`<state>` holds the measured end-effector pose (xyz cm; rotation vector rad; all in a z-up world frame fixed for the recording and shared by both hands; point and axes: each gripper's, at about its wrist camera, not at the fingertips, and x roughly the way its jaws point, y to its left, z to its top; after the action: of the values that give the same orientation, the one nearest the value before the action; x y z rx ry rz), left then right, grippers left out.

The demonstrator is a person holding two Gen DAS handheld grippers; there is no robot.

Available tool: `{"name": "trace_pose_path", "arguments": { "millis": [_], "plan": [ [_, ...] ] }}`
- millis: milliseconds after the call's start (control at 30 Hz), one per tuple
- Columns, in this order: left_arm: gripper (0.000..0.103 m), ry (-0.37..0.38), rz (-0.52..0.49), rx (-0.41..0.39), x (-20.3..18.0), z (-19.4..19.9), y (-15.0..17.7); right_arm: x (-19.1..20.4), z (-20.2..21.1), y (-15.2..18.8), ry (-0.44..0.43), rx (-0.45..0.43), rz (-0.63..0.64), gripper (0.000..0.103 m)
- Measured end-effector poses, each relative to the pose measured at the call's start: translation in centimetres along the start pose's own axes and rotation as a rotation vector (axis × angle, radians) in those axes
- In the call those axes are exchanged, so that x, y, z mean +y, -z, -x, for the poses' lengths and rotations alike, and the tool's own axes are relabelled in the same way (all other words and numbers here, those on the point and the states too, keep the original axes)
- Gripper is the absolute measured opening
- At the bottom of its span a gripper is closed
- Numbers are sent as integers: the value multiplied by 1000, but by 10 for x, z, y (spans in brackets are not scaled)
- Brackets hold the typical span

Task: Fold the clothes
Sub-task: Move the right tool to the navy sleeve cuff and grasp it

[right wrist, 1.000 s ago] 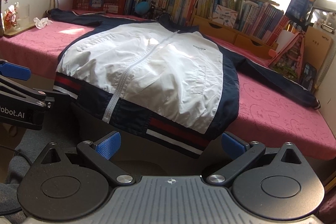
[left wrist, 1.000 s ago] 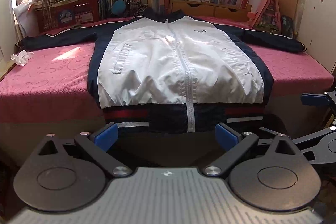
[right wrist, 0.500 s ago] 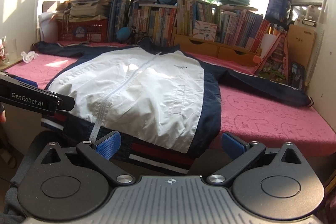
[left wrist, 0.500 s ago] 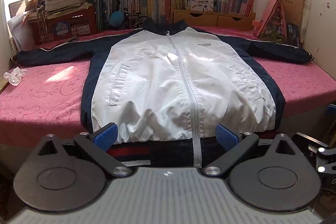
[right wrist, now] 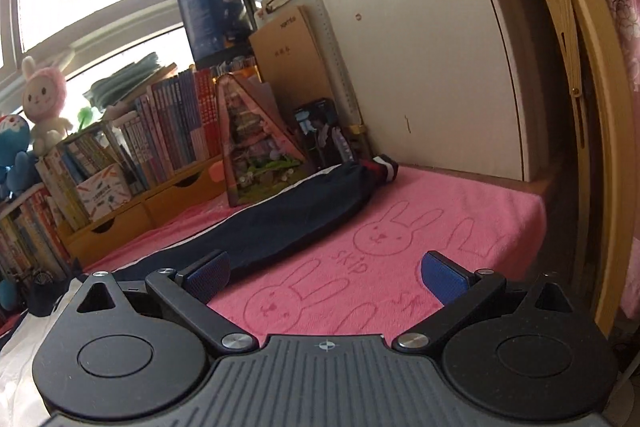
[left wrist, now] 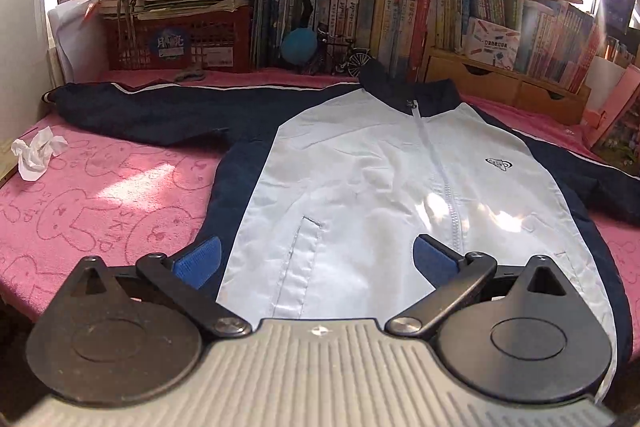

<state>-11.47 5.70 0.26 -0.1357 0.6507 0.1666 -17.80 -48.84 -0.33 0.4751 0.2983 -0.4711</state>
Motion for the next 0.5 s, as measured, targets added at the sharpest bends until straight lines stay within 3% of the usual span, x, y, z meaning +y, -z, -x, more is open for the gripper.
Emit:
{"name": "trace_pose_path", "arguments": {
  "millis": [167,300,367,500],
  "plan": [
    [103,-34,43,63,1,-41,-5,3,-104,-33,96,31,-39,103],
    [103,-99,38,119,4,-65,-1,8,-163,-36,134,84,-20,103],
    [103,-131,-1,109,3,-70,5,9,-184,-35,153,111,-27,103],
    [103,-117,-15,63,4,-69,9,13,-212,-30,204,134,21,103]
  ]
}}
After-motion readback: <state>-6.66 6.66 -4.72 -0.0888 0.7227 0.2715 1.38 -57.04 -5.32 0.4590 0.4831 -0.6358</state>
